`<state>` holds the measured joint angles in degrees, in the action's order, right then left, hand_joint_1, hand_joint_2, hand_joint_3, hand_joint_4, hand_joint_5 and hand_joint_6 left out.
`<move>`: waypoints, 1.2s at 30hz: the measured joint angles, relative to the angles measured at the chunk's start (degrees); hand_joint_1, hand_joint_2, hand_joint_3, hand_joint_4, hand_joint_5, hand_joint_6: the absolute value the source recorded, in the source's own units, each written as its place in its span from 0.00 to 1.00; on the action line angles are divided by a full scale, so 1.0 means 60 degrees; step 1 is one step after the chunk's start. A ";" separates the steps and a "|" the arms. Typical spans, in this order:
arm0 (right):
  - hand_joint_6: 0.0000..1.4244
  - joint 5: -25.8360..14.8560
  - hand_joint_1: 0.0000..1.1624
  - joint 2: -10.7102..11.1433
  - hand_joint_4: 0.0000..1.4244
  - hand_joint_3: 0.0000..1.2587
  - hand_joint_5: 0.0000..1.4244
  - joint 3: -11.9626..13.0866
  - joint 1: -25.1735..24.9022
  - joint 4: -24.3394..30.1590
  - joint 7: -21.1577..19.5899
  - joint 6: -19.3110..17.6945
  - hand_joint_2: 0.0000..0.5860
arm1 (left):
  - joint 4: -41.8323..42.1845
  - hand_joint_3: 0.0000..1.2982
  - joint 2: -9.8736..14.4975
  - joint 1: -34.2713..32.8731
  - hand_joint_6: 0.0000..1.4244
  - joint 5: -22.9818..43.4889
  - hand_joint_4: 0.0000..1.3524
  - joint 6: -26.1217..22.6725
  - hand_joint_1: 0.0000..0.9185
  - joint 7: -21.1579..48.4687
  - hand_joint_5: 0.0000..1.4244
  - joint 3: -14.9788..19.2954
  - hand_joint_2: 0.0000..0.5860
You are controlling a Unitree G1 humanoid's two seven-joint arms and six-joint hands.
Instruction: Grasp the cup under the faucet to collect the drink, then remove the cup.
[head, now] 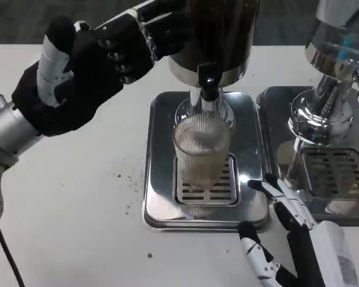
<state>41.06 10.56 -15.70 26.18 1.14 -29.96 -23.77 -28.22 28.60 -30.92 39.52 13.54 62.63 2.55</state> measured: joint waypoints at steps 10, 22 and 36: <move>0.19 -0.0021 0.19 -0.0176 0.08 0.20 0.09 -0.0050 0.0011 -0.0170 -0.0207 -0.0048 0.68 | -0.0730 0.11 -0.0719 -0.0688 0.02 -0.1161 0.05 -0.0111 0.00 0.0139 0.07 0.0228 0.09; 0.19 -0.0019 0.18 -0.0207 0.08 0.20 0.09 -0.0059 0.0191 -0.0170 -0.0338 -0.0048 0.69 | -0.2020 0.09 -0.1220 -0.1249 0.02 -0.2305 0.03 -0.0140 0.00 0.0394 0.07 0.0204 0.09; 0.19 -0.0026 0.17 -0.0301 0.08 0.20 0.10 -0.0088 0.0216 -0.0169 -0.0364 -0.0048 0.69 | -0.2796 0.09 -0.1302 -0.1630 0.03 -0.3294 0.04 0.0537 0.00 0.0530 0.08 0.0190 0.09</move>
<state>40.90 8.75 -16.23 27.47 0.13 -32.14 -24.06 -45.00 20.79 -40.70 19.76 16.76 65.81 3.69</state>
